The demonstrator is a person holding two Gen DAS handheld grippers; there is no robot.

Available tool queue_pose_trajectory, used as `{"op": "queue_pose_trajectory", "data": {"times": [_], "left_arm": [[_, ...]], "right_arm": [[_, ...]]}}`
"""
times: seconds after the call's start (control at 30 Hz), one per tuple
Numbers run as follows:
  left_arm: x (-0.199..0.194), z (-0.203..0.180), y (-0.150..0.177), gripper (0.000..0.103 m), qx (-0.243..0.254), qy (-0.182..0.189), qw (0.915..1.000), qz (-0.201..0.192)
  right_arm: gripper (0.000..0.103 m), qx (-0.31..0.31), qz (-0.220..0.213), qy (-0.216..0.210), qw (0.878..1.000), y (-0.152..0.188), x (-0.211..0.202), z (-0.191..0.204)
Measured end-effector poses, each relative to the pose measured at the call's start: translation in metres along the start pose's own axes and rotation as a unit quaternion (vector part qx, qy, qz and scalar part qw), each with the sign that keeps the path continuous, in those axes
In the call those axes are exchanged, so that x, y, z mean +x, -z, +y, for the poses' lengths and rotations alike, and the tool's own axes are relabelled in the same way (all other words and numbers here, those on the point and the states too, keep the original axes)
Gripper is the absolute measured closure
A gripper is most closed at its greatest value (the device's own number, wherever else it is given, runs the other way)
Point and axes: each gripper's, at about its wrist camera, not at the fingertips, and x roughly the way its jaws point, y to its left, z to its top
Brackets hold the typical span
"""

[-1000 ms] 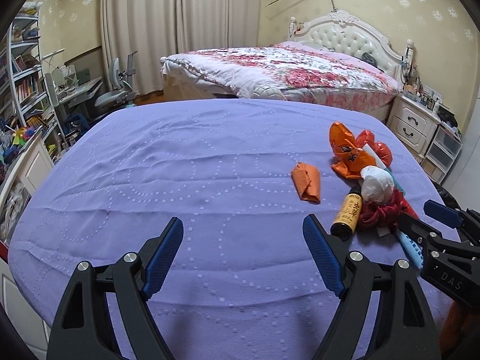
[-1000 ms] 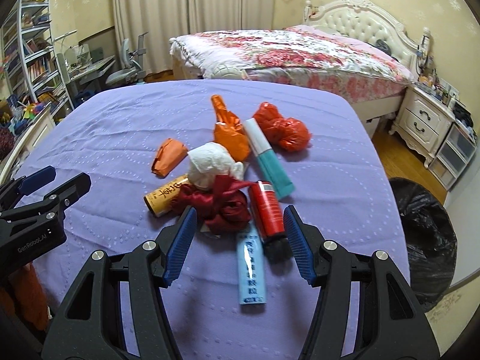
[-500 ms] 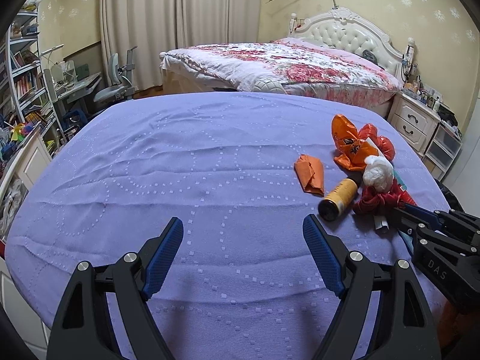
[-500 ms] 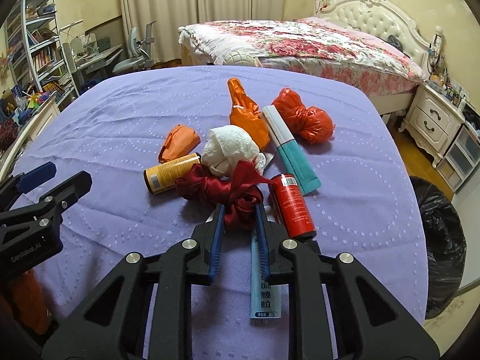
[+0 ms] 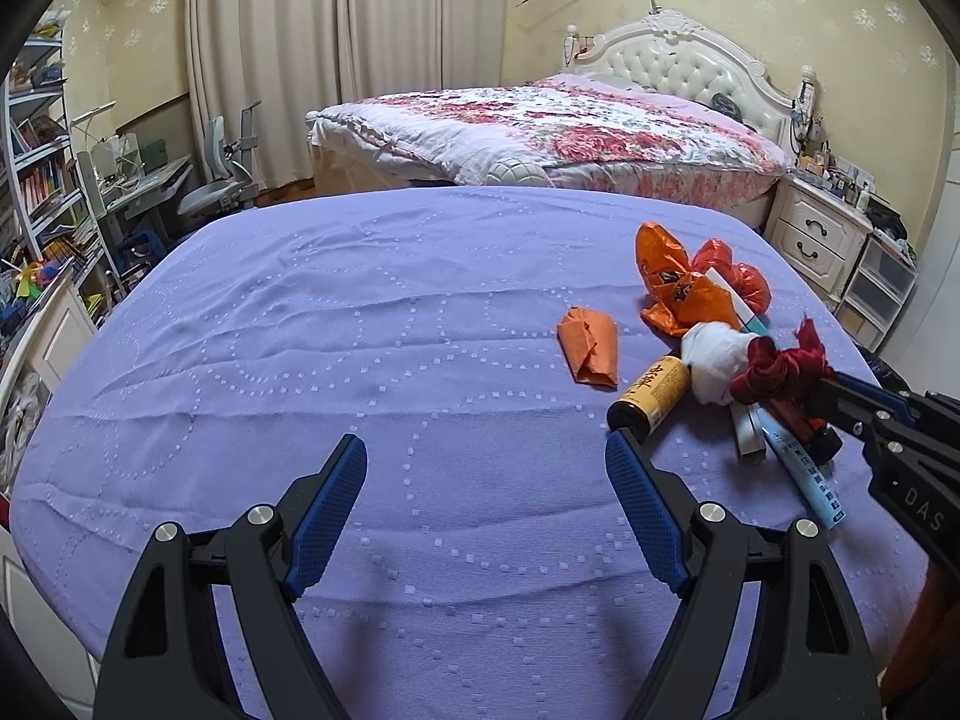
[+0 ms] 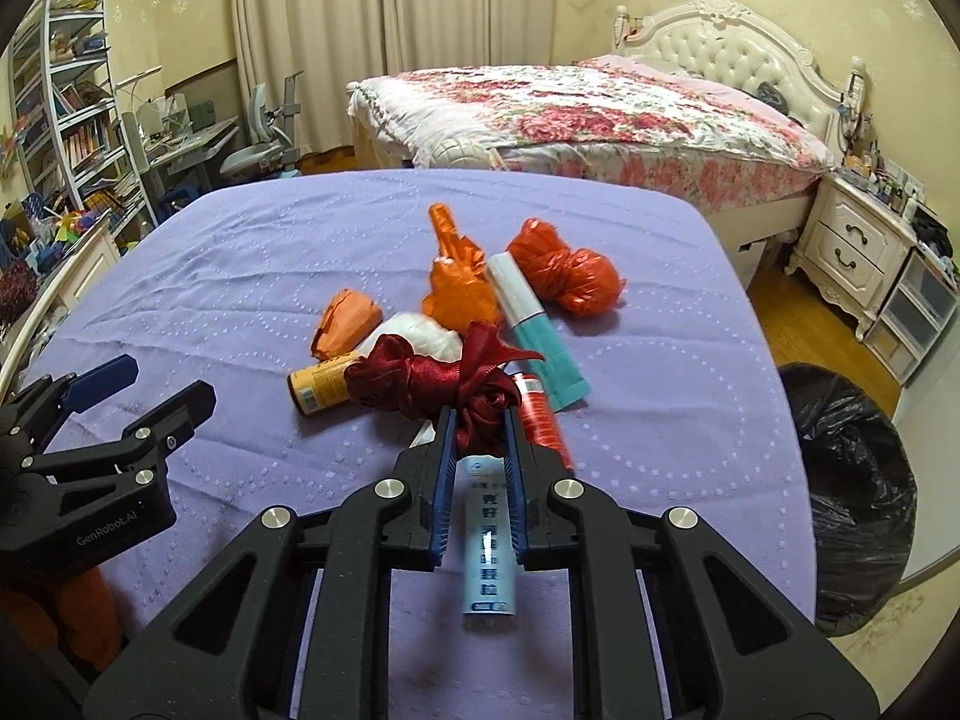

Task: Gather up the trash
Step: 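Grasp the red ribbon bow with the right tool and lift it, then grasp the white crumpled bag with the left tool while the right tool holds the ribbon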

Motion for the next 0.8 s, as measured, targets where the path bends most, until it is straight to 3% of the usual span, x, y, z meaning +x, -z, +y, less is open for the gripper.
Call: {"op": "queue_pose_trajectory", "data": {"times": [0.47,0.8], "left_arm": [[0.000,-0.046,-0.005,0.024,0.034,0.033,0.9989,-0.004],[0.009,-0.090,-0.015,0.024,0.063,0.042,0.9970,-0.012]], "right_arm": [[0.088,0.045,-0.018,0.052,0.997,0.004,-0.011,-0.052],[0.088,0.078,-0.016,0.060,0.995,0.016,-0.008,-0.086]]}}
